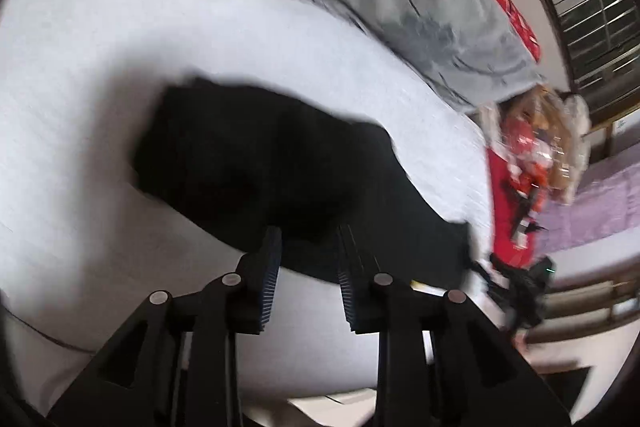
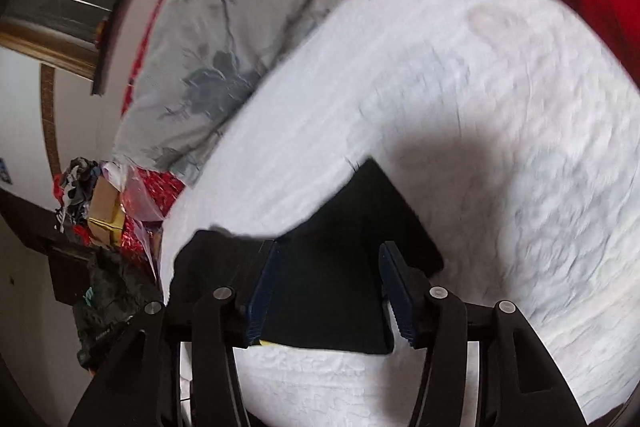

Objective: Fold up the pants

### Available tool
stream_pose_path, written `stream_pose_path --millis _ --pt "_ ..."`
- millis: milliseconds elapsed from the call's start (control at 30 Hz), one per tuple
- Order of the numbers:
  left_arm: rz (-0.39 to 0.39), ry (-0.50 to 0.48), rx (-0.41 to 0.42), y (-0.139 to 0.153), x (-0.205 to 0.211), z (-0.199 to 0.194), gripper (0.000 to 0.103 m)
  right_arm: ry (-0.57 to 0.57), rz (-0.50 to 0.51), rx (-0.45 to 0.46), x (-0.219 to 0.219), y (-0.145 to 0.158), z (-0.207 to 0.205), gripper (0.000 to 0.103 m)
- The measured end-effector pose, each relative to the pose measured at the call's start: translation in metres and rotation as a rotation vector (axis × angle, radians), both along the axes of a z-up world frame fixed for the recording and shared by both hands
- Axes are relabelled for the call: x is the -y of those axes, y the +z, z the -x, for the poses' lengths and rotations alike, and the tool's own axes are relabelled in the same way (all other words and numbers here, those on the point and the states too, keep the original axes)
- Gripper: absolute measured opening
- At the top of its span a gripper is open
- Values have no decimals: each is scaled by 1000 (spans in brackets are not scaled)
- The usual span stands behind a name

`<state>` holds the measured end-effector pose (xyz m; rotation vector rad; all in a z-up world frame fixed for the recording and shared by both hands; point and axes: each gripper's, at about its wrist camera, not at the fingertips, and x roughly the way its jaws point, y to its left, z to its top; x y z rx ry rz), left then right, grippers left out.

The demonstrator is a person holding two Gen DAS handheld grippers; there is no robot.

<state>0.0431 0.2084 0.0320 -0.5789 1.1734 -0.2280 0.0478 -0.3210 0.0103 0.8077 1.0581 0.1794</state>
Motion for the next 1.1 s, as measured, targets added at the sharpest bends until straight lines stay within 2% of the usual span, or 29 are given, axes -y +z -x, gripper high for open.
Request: stream_pose_path --millis 100,233,300,333,400,467,533,567,600,667,733,800,867,1000,1033,1100 --pt "18 -20 -14 -15 30 2 24 -11 11 -30 -4 -12 3 54" --pt "28 53 -14 -26 41 -8 24 20 29 -65 -17 -24 -1 54" --pt "18 90 -24 -31 42 -13 28 52 68 -50 -28 -24 -5 54" --pt "19 94 -33 -34 41 -17 35 65 81 -47 -30 -24 -7 54" --pt "15 112 -60 -43 45 -22 36 102 130 -35 -39 -22 -10 54" --pt "9 140 -68 -49 46 -24 36 140 188 -14 -47 -20 -13 47" --pt "3 173 -73 -53 47 -27 33 165 238 -4 -50 -19 -14 11" --pt "-4 185 -94 -58 49 -29 14 180 237 -5 -50 -20 -15 11" --pt "6 187 -116 -62 49 -29 7 175 227 -3 -47 -20 -15 10" --pt "51 206 -155 -66 52 -23 6 169 204 2 -41 -17 -17 9" --pt "98 178 -153 -61 62 -11 5 167 188 18 -35 -7 -18 7" --pt "65 139 -141 -58 78 -6 5 165 195 53 -24 10 -22 7" --pt "60 103 -163 -66 92 -4 5 158 258 52 -12 18 -28 8" --pt "3 49 -226 -86 105 4 5 141 282 -14 1 3 -37 8" --pt "8 33 -226 -85 103 7 5 136 276 -24 1 -1 -36 13" --pt "7 -12 -207 -75 97 13 5 130 283 -33 1 -6 -35 15"
